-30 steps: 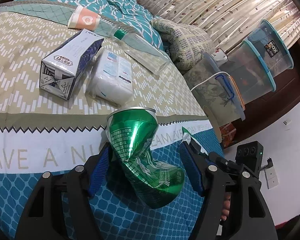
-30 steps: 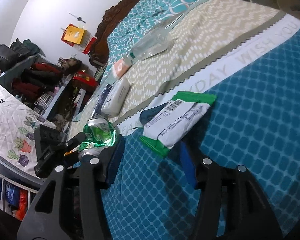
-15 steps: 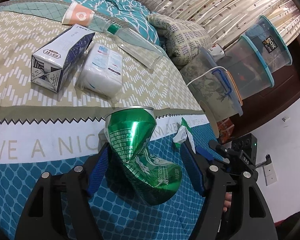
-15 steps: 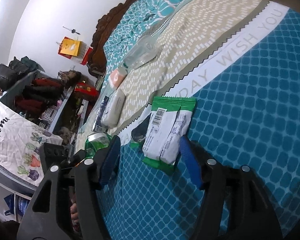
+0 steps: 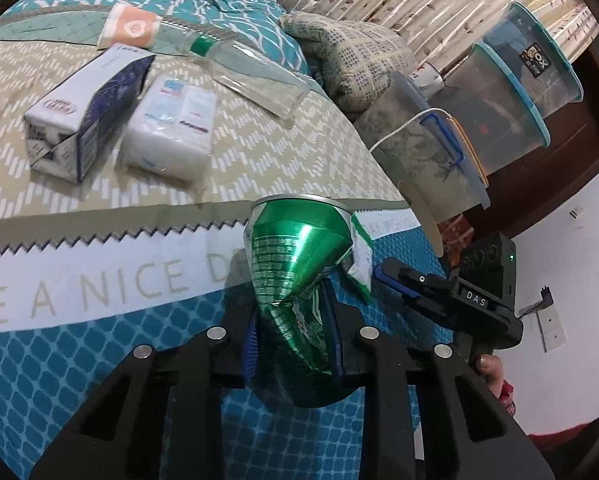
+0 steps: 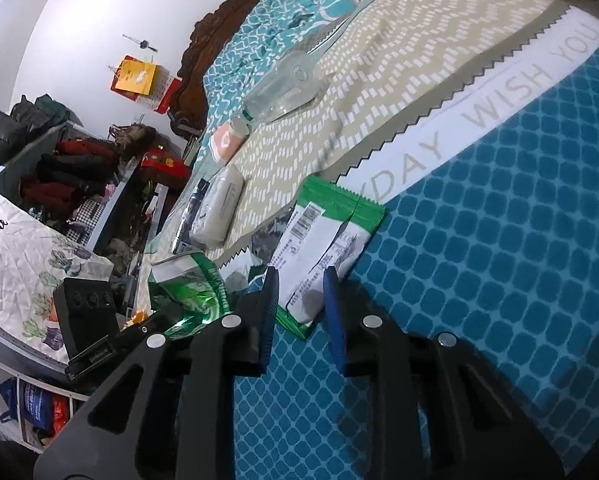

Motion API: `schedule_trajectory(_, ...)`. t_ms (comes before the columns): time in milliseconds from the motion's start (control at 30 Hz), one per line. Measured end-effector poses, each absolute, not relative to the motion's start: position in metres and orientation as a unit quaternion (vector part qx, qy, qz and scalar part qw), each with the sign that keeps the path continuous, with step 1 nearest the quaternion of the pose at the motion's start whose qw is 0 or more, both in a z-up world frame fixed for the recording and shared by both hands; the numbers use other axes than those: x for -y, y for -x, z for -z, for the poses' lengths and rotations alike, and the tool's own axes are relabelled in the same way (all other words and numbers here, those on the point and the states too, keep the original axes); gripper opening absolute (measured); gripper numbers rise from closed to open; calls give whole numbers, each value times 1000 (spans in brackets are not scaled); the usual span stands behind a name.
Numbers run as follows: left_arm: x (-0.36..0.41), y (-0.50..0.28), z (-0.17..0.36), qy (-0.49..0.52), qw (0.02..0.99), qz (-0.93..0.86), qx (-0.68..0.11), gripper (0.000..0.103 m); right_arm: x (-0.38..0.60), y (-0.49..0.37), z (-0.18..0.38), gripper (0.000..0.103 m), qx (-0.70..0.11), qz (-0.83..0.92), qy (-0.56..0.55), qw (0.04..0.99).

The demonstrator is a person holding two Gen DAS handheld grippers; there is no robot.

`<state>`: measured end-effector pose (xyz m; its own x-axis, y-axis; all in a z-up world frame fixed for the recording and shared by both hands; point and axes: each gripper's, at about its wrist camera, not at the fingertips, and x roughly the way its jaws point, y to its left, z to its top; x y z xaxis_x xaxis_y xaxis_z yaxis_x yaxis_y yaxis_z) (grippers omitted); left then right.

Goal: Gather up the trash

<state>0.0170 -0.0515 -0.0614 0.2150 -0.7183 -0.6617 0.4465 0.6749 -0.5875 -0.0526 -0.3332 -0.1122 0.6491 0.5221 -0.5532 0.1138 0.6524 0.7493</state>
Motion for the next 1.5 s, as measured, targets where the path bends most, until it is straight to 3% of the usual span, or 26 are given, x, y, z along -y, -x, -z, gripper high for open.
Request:
schedule_trajectory(33, 53, -18, 61, 136, 766, 381, -499, 24, 337, 51, 109, 31, -399, -122, -387, 822)
schedule_trajectory(100, 59, -19, 60, 134, 763, 387, -500, 23, 340, 46, 99, 54, -398, -112, -351, 840)
schedule_trajectory(133, 62, -20, 59, 134, 762, 389, -500, 23, 341, 41, 92, 71, -393, -111, -321, 854)
schedule_trajectory(167, 65, -20, 58, 134, 761, 392, -500, 22, 341, 35, 84, 72, -384, -112, -288, 870)
schedule_trajectory(333, 72, -21, 59, 139, 749, 403, -508, 18, 334, -12, 80, 72, -403, -149, -169, 887)
schedule_trajectory(433, 76, -20, 59, 136, 748, 402, -511, 18, 336, -37, 93, 70, -431, -197, -172, 864)
schedule_trajectory(500, 76, -21, 60, 137, 747, 400, -513, 18, 338, -43, 97, 62, -440, -223, -182, 851)
schedule_trajectory(533, 77, -21, 60, 138, 747, 400, -514, 18, 337, -42, 98, 44, -445, -237, -183, 844)
schedule_trajectory(567, 78, -22, 61, 139, 746, 400, -514, 18, 335, -40, 99, 39, -451, -250, -188, 836)
schedule_trajectory(1200, 68, -19, 61, 148, 750, 397, -508, 17, 336, 48, 118, 40, -442, -268, -327, 791)
schedule_trajectory(1500, 49, -9, 44, 160, 758, 400, -490, 17, 337, 66, 120, 41, -436, -271, -336, 790)
